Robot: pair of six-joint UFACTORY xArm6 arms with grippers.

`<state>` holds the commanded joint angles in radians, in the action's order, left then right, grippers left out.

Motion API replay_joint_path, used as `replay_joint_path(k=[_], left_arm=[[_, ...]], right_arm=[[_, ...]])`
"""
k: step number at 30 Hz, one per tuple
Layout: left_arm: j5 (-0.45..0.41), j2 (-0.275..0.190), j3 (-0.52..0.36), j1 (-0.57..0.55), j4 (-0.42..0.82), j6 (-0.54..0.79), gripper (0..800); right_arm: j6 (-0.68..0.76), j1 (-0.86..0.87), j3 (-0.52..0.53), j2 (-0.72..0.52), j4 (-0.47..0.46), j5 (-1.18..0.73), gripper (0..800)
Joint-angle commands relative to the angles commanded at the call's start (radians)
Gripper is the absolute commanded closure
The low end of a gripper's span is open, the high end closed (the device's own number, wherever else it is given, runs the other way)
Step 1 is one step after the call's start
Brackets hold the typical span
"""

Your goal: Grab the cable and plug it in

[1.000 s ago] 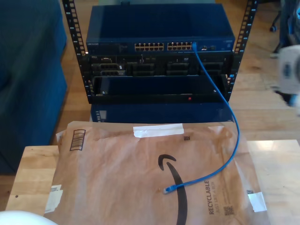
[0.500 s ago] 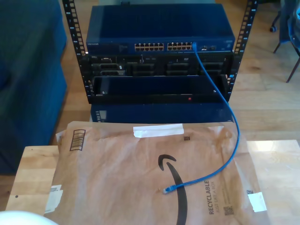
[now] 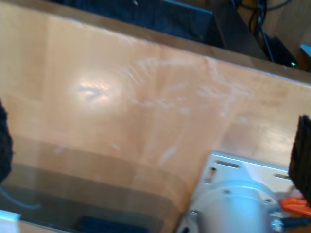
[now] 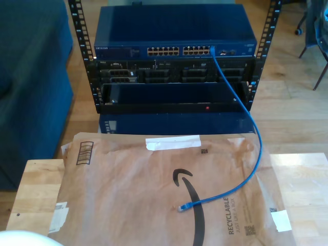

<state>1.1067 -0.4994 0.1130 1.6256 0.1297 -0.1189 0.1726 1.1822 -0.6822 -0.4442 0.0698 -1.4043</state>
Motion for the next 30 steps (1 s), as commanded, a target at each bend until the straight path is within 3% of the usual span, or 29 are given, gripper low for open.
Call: replay_joint_path(k=[8,17,24,30], left_arm=[[0.000,0.000,0.000,0.000,0.000,0.000,0],[0.000,0.000,0.000,0.000,0.000,0.000,0],[0.000,0.000,0.000,0.000,0.000,0.000,0],[0.000,0.000,0.000,0.000,0.000,0.000,0]], right_arm=[[-0.003,0.098,0.244,-0.118,-0.149,0.069,7],[0.000,0.141,0.473,-0.203,-0.149,0.311,6],[0.002,0.141,0.516,-0.267,-0.143,0.334,6],[0.002,0.180,0.551,-0.233,-0.143,0.345,6]])
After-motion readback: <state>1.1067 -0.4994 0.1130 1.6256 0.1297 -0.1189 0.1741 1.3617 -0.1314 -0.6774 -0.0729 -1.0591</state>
